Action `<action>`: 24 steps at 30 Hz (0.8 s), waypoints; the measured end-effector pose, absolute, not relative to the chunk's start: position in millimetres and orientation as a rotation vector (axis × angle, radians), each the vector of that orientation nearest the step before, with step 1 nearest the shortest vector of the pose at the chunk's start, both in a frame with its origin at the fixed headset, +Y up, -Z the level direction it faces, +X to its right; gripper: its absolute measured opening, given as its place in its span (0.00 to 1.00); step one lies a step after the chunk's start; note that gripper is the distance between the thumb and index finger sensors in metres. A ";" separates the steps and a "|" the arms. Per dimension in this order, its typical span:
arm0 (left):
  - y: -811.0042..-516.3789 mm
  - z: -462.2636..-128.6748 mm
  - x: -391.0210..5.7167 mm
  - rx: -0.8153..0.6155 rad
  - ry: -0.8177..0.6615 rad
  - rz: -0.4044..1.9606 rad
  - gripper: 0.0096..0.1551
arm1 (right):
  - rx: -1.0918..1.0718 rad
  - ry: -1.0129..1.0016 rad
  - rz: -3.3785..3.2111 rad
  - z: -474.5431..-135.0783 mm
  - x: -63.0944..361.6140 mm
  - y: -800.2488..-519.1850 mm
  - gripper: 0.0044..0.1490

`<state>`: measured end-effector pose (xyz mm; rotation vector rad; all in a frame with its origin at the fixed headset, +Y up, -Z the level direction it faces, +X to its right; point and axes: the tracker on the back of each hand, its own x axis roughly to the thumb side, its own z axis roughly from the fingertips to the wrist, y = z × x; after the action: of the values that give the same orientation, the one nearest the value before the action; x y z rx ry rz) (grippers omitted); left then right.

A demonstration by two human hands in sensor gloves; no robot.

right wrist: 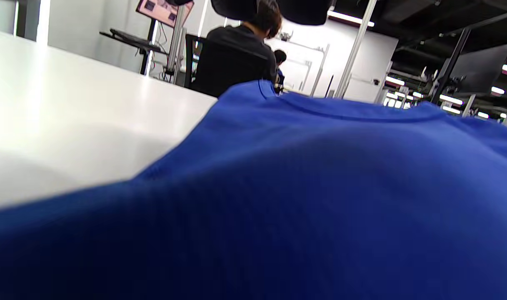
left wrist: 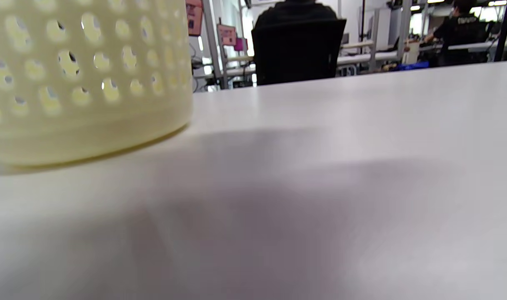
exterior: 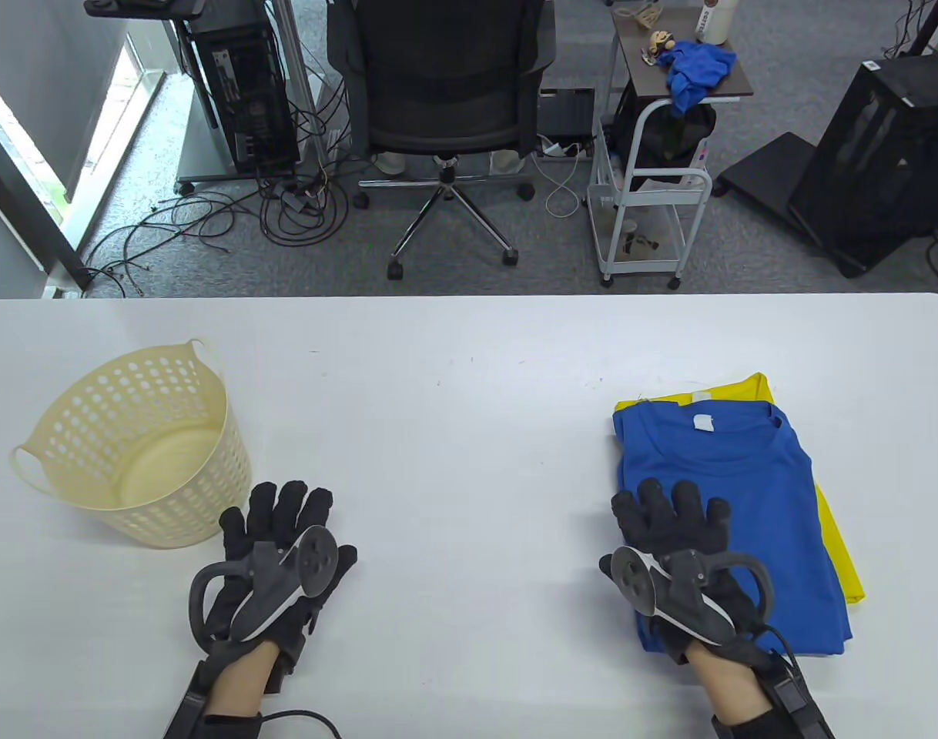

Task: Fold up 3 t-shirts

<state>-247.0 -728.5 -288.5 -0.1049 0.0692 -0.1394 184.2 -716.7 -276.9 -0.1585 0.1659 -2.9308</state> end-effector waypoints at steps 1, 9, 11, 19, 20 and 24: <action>-732.5 -292.0 -252.1 -0.179 0.091 -0.151 0.53 | -0.160 0.143 -2.948 -278.1 187.6 -719.8 0.52; -732.6 -288.8 -257.2 -0.222 0.094 -0.076 0.56 | -0.173 -0.034 -3.047 -283.2 201.8 -735.4 0.54; -734.2 -288.7 -258.8 -0.246 0.108 -0.079 0.57 | -0.185 -0.027 -3.044 -282.0 200.6 -735.2 0.54; -736.6 -285.2 -268.1 -0.271 0.137 -0.044 0.56 | -0.243 -0.020 -3.076 -277.0 199.1 -731.8 0.54; -736.8 -285.2 -267.9 -0.274 0.136 -0.041 0.56 | -0.248 -0.026 -3.081 -276.4 199.6 -731.3 0.54; -738.8 -286.0 -265.4 -0.285 0.132 -0.056 0.56 | -0.261 -0.027 -3.095 -275.5 202.2 -729.5 0.54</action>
<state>-265.4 -738.8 -286.0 -0.2852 0.1318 -0.0555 202.2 -729.5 -275.5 -0.2613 -0.0271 -3.0954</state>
